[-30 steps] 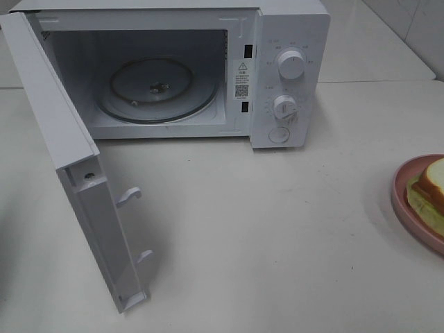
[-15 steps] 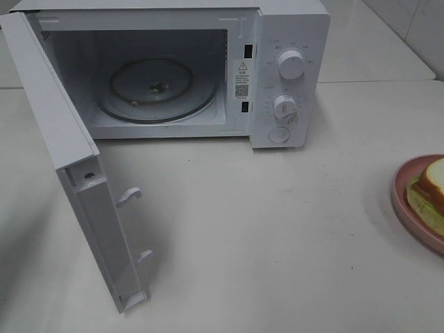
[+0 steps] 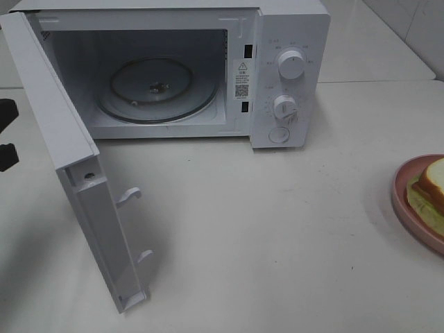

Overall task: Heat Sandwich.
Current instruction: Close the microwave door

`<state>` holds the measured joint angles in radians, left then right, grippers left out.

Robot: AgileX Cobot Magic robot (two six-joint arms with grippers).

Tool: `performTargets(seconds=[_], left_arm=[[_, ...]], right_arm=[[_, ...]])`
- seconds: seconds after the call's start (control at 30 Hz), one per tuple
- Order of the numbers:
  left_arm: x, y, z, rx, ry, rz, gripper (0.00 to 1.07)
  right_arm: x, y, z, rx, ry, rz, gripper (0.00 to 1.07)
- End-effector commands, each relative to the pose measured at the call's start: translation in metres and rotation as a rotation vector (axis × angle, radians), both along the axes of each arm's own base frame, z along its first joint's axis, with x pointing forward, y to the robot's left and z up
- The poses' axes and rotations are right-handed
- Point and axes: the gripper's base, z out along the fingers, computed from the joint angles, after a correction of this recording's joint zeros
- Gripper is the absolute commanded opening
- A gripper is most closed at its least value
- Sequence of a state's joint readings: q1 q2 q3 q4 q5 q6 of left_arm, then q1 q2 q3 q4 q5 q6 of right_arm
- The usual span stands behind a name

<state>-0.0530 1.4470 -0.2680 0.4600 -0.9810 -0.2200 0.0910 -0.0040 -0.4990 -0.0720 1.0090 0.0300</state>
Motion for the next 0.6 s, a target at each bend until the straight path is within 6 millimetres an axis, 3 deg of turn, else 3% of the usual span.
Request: performTargets(seconds=[0.03,0.6], left_arm=[[0.006,-0.010,-0.001,0.002,-0.015,-0.020,0.00],[0.021,-0.054,-0.014,-0.020,0.030,0.010,0.00]], right_arm=[[-0.003,0.000,0.001,0.009,-0.042,-0.008,0.76],[-0.003,0.000,0.001,0.010,-0.042,-0.009,0.76]])
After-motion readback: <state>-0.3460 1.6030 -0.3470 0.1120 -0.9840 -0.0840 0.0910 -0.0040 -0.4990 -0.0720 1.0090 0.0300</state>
